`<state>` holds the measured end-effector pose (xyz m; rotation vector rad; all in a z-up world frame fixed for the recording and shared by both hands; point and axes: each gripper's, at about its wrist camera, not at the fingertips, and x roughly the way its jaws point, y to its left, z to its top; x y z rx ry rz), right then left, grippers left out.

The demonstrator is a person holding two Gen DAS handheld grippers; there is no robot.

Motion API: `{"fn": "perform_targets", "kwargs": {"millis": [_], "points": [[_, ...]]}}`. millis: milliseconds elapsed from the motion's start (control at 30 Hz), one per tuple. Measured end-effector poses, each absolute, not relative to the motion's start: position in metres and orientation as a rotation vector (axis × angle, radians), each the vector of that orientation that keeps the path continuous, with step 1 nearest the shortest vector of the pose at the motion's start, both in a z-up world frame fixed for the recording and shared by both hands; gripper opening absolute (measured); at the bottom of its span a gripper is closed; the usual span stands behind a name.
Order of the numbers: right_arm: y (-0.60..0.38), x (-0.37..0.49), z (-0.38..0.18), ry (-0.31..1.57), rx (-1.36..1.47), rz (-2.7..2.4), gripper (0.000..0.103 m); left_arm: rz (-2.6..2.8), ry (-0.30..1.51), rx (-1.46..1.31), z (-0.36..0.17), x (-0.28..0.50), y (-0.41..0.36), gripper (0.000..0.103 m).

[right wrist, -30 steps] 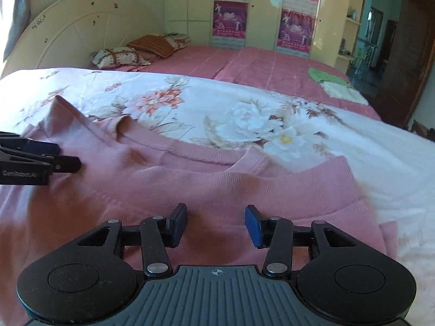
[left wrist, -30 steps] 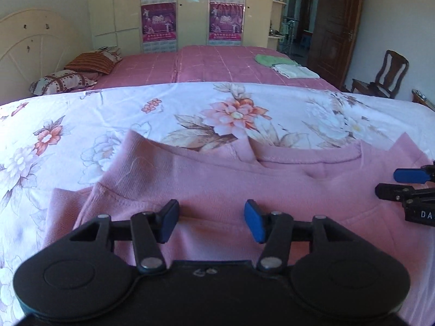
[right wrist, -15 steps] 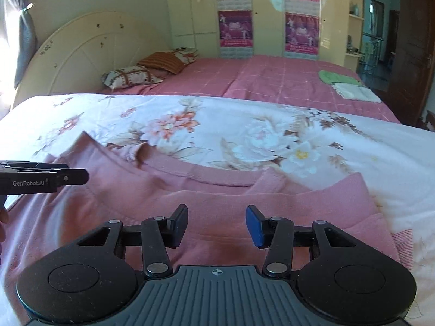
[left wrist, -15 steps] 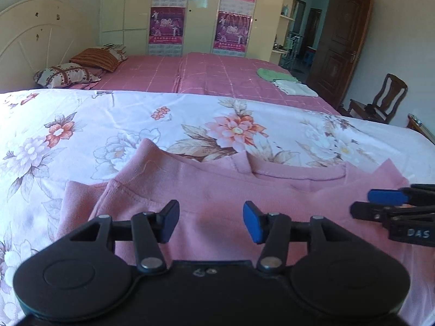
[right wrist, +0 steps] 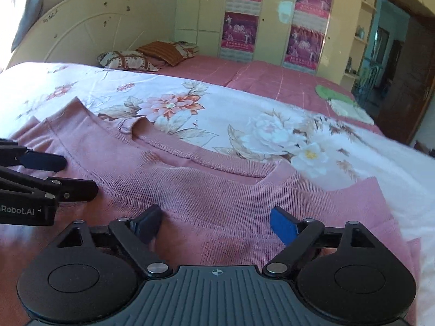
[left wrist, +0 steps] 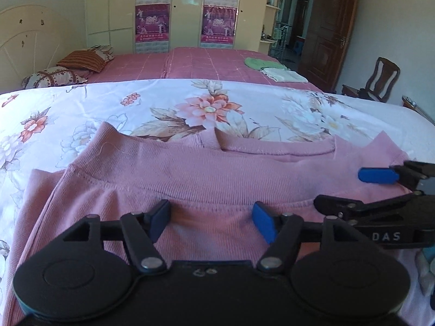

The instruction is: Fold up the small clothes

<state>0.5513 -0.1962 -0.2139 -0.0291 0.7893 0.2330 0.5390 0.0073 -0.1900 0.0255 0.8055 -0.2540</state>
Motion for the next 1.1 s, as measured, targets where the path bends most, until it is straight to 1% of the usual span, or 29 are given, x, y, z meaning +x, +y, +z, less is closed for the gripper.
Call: {"fn": "perform_targets", "kwargs": {"millis": [67,100,133,267,333,400,467,500,567,633,767,800,833,900,967,1100], "points": [[-0.198,0.547,-0.205,0.788,0.015,0.221,0.084,-0.223,0.809,0.009,-0.186,0.538,0.008,0.068],[-0.200,0.542,-0.199,0.781,0.042,0.223,0.071,-0.210,0.814,-0.006,-0.183,0.535,0.010,0.065],[-0.202,0.535,-0.191,0.778,0.069,0.224,0.067,-0.204,0.818,-0.020,-0.179,0.531,0.013,0.064],[-0.191,0.501,-0.176,0.749,0.054,0.227,0.066,-0.198,0.825,0.001,-0.174,0.509,0.021,0.065],[-0.179,0.484,-0.175,0.721,0.002,0.228,0.066,-0.184,0.834,0.004,-0.177,0.504,0.025,0.074],[-0.169,0.479,-0.183,0.743,-0.063,0.214,0.066,-0.172,0.836,-0.008,-0.180,0.501,0.028,0.076],[-0.165,0.479,-0.200,0.763,-0.135,0.177,0.066,-0.165,0.855,-0.012,-0.176,0.501,0.028,0.076],[-0.166,0.479,-0.200,0.762,-0.136,0.168,0.067,-0.161,0.864,-0.017,-0.172,0.499,0.028,0.074],[-0.171,0.479,-0.191,0.775,-0.078,0.159,0.066,-0.157,0.867,-0.020,-0.164,0.493,0.030,0.076],[-0.173,0.472,-0.178,0.748,-0.032,0.161,0.066,-0.152,0.867,-0.025,-0.159,0.485,0.034,0.082],[-0.166,0.457,-0.163,0.724,0.021,0.177,0.066,-0.135,0.894,-0.068,-0.152,0.469,0.048,0.083],[-0.163,0.454,-0.163,0.721,0.020,0.177,0.066,-0.126,0.907,-0.080,-0.152,0.464,0.053,0.083],[-0.159,0.450,-0.164,0.724,0.010,0.177,0.066,-0.112,0.918,-0.099,-0.151,0.457,0.060,0.085],[-0.152,0.448,-0.175,0.766,-0.028,0.175,0.066,-0.089,0.935,-0.148,-0.152,0.441,0.076,0.088],[-0.147,0.449,-0.193,0.824,-0.076,0.171,0.066,-0.058,0.963,-0.211,-0.155,0.423,0.095,0.089],[-0.152,0.443,-0.183,0.795,-0.019,0.174,0.067,-0.003,0.994,-0.329,-0.158,0.394,0.127,0.089]]}}
